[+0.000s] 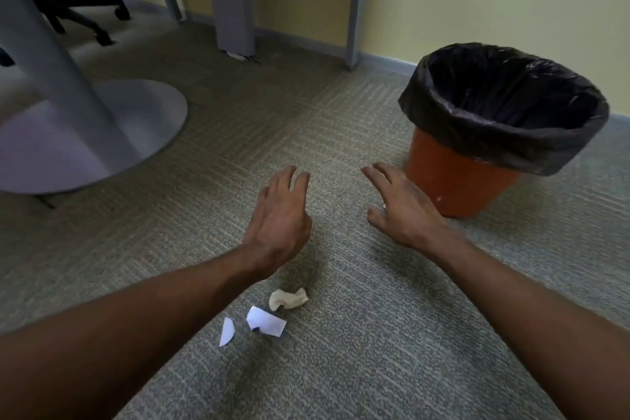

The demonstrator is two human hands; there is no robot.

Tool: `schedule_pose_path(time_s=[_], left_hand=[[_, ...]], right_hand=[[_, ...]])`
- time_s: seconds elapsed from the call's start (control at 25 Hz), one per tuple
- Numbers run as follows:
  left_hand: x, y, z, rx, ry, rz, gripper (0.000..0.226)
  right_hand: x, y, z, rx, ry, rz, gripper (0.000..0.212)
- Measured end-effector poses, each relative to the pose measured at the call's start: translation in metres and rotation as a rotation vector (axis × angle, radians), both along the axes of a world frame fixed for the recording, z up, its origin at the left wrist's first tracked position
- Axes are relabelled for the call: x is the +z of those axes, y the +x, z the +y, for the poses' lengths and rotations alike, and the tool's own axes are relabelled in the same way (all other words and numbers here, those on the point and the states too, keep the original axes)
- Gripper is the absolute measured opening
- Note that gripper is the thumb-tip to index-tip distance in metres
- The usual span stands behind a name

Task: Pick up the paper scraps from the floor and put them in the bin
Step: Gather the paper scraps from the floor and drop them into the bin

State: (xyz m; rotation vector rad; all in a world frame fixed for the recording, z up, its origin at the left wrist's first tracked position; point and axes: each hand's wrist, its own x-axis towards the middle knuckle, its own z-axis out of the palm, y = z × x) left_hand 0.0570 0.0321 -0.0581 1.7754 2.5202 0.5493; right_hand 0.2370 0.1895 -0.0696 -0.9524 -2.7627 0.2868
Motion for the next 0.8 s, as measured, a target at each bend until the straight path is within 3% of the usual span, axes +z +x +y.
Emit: schedule_pose_path(time_s=[0.2,0.4,0.48,0.6,0.8], left_hand=[[-0.041,-0.03,-0.053,0.092,-0.248,-0.047,0.063],[-0.065,-0.053,-0.091,0.248,-0.719,-0.245,0.13],[-0.067,-0.059,-0.105,0.28,-0.835,-0.277,0.149],[-0.068,-0.055,-0.122,0.34,-0.896,-0.397,0.157],[-0.092,-0.036,-0.141,0.273,-0.795,-0.407,0.132]], right_hand=[[-0.032,0.019,0.028,-0.101,-0.174,-0.378,0.107],[-0.05,0.034,0.055,-0.213,-0.225,-0.672,0.142],[-0.058,0.036,0.061,-0.268,-0.27,-0.689,0.15],[-0.07,0.034,0.071,-0.313,-0.326,-0.654,0.146],[-0.078,0.026,0.087,-0.206,-0.444,-0.461,0.117]])
